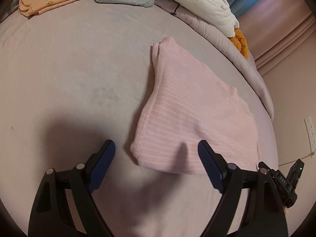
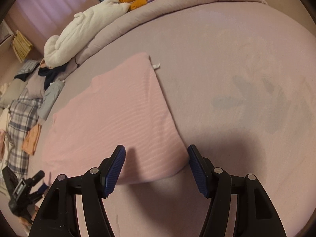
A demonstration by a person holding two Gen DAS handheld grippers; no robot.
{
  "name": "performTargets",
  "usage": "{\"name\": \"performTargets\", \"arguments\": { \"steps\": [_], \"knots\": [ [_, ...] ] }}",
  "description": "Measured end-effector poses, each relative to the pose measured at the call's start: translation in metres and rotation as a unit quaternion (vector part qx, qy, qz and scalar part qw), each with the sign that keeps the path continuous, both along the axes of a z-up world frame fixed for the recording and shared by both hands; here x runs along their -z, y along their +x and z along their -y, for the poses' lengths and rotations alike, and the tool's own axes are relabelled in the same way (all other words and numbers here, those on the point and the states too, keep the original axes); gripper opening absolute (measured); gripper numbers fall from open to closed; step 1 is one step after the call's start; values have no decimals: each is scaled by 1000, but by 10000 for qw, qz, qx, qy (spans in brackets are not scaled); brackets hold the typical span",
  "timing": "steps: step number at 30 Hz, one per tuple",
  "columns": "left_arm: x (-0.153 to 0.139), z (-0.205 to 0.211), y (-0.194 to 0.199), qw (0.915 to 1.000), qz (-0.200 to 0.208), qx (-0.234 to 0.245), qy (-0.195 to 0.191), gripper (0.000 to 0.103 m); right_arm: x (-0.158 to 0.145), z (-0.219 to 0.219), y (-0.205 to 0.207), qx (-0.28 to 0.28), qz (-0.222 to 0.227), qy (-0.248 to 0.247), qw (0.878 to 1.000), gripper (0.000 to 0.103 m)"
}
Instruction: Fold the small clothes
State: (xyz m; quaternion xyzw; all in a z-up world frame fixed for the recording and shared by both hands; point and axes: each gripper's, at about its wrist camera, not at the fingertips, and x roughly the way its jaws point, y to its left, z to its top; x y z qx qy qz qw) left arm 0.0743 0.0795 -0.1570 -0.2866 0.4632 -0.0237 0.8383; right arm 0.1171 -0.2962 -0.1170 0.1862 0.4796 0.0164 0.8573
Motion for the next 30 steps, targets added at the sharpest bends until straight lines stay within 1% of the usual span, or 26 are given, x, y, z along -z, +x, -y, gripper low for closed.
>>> {"name": "performTargets", "arguments": {
  "steps": [2,4,8,10,11,12,14,15,16,17,20,23,25,28,30],
  "knots": [
    [1,1,-2,10000,-14,-8,-44,77,0,-1,0,-20,13,-25,10000,64],
    [2,4,-3,10000,-4,-4,-32,68,1,-2,-1,-66,36,-32,10000,64],
    [4,13,-3,9999,-11,91,54,55,5,-1,-2,-90,42,26,9999,64],
    [4,17,-2,9998,-22,136,120,47,6,0,-3,-81,75,28,9999,62],
    [4,18,-2,9998,-35,137,144,46,7,1,-4,-68,78,7,9999,56],
    [4,19,-1,9998,-38,128,167,43,8,2,-4,-42,74,-26,10000,53],
    [6,19,-1,9997,-40,124,184,28,9,4,-4,10,80,-61,9999,36],
    [7,20,0,9997,-49,142,178,17,10,5,-4,3,96,4,10000,29],
    [7,21,0,9998,-43,152,148,14,9,5,-4,-10,108,87,9999,24],
    [7,21,-1,9998,-37,139,145,13,9,6,-5,-41,126,191,9997,13],
    [3,20,-8,9997,68,45,231,11,-1,8,-10,47,350,215,9991,11],
    [-9,18,-15,9992,252,6,313,11,-16,17,-16,107,597,542,9967,10],
    [-15,17,-18,9990,314,45,320,11,-21,19,-19,93,690,577,9959,10],
    [-19,18,-22,9990,322,163,266,11,-18,18,-20,156,618,347,9974,10],
    [-17,21,-25,9990,293,203,285,11,-14,18,-18,186,528,304,9980,10]
  ]
}}
